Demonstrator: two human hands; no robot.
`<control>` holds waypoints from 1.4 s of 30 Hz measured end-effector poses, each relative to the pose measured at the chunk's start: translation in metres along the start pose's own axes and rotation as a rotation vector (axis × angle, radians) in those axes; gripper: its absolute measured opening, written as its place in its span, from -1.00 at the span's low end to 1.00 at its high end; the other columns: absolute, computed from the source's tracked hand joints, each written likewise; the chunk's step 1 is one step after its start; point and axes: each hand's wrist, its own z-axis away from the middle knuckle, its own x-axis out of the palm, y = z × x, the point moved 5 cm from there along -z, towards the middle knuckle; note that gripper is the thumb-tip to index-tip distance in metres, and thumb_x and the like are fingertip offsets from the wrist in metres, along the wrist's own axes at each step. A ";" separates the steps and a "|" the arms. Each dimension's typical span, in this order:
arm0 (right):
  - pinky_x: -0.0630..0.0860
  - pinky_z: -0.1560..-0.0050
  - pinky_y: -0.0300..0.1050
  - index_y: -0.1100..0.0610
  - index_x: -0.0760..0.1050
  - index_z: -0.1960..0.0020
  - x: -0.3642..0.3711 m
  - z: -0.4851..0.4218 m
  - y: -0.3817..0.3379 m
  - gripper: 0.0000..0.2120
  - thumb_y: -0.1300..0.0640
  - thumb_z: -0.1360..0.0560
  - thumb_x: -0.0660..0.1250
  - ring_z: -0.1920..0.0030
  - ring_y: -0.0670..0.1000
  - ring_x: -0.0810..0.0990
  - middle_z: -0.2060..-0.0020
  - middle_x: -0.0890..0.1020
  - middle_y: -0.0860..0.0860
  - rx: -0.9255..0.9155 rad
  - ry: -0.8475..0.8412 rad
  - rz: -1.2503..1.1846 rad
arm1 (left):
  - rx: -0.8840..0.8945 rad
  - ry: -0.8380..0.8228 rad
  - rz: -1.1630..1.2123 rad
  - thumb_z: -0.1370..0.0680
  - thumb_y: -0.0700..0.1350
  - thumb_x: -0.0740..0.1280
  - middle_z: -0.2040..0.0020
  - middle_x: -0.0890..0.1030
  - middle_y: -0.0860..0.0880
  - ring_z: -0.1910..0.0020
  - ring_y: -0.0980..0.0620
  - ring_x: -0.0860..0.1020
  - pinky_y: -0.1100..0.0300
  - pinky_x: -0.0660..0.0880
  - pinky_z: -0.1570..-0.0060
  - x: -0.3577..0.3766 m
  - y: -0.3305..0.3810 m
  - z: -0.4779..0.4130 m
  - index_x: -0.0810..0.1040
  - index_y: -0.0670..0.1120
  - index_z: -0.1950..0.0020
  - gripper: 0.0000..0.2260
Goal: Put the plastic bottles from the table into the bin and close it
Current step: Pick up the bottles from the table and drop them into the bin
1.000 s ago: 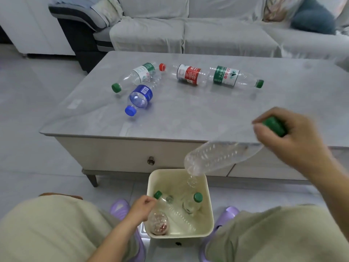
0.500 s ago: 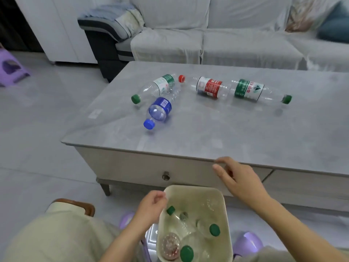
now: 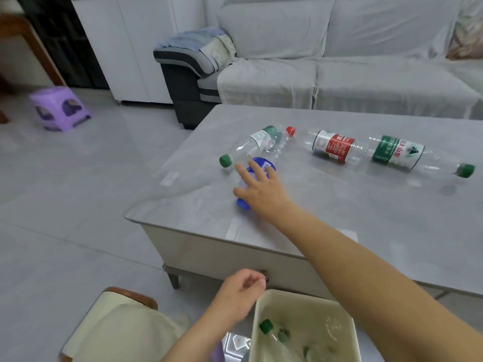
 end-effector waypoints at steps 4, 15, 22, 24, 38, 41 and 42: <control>0.53 0.21 0.00 -0.03 0.54 0.04 -0.036 0.029 0.019 -0.60 0.15 -0.14 0.48 -0.11 0.22 0.59 -0.17 0.60 0.14 -0.003 0.232 -0.213 | -0.028 0.058 0.035 -0.55 -0.16 0.28 0.22 0.55 0.03 0.20 0.07 0.52 0.34 0.44 0.44 -0.014 -0.006 0.002 0.53 0.07 0.19 -0.83; 0.55 0.17 0.07 0.13 0.50 -0.01 -0.195 0.205 0.080 -0.52 -0.28 -0.40 0.28 0.15 0.12 0.60 0.16 0.65 0.07 0.389 0.466 -1.032 | -0.172 -0.044 -0.041 -0.56 -0.17 0.25 0.09 0.56 -0.10 0.07 0.00 0.52 0.30 0.47 0.33 0.012 -0.037 0.022 0.54 -0.12 0.07 -0.91; 0.53 0.18 -0.12 -0.03 0.49 0.00 -0.070 0.282 0.064 -0.55 -0.34 -0.32 0.28 0.23 -0.14 0.60 0.26 0.62 -0.18 0.710 0.063 -1.058 | -0.513 -0.130 0.045 -0.55 -0.15 0.27 0.27 0.41 -0.02 0.32 0.11 0.39 0.26 0.35 0.27 0.072 -0.089 0.030 0.43 -0.14 0.00 -0.91; 0.46 0.20 -0.18 -0.03 0.49 -0.03 -0.054 0.296 0.057 -0.56 -0.32 -0.33 0.28 0.25 -0.21 0.56 0.23 0.61 -0.20 0.731 0.012 -1.057 | -0.569 -0.080 0.086 -0.55 -0.17 0.24 0.27 0.40 -0.04 0.33 0.08 0.39 0.25 0.35 0.30 0.082 -0.100 0.027 0.40 -0.18 -0.11 -0.84; 0.46 0.23 -0.28 -0.31 0.41 0.10 0.008 0.300 0.064 -0.71 -0.41 -0.26 0.22 0.12 -0.20 0.54 0.05 0.52 -0.40 0.795 -0.118 -1.094 | -0.815 0.059 0.278 -0.56 -0.23 0.25 0.13 0.45 -0.07 0.14 -0.05 0.42 0.09 0.45 0.00 0.120 -0.148 -0.030 0.43 -0.19 0.07 -0.97; 0.46 0.23 -0.32 -0.27 0.42 0.12 0.016 0.295 0.061 -0.69 -0.44 -0.28 0.23 0.10 -0.20 0.53 0.06 0.54 -0.38 0.802 -0.155 -1.114 | -0.856 0.060 0.354 -0.50 -0.09 0.36 -0.03 0.51 -0.10 -0.03 -0.06 0.40 0.04 0.34 -0.23 0.131 -0.166 -0.036 0.46 -0.17 -0.16 -0.71; 0.47 0.23 -0.32 -0.25 0.43 0.12 0.020 0.295 0.062 -0.64 -0.47 -0.27 0.21 0.10 -0.19 0.54 0.10 0.58 -0.31 0.813 -0.162 -1.113 | -0.851 0.081 0.344 -0.47 -0.04 0.39 -0.12 0.50 -0.11 -0.07 -0.07 0.41 0.02 0.35 -0.24 0.131 -0.169 -0.037 0.40 -0.15 -0.29 -0.56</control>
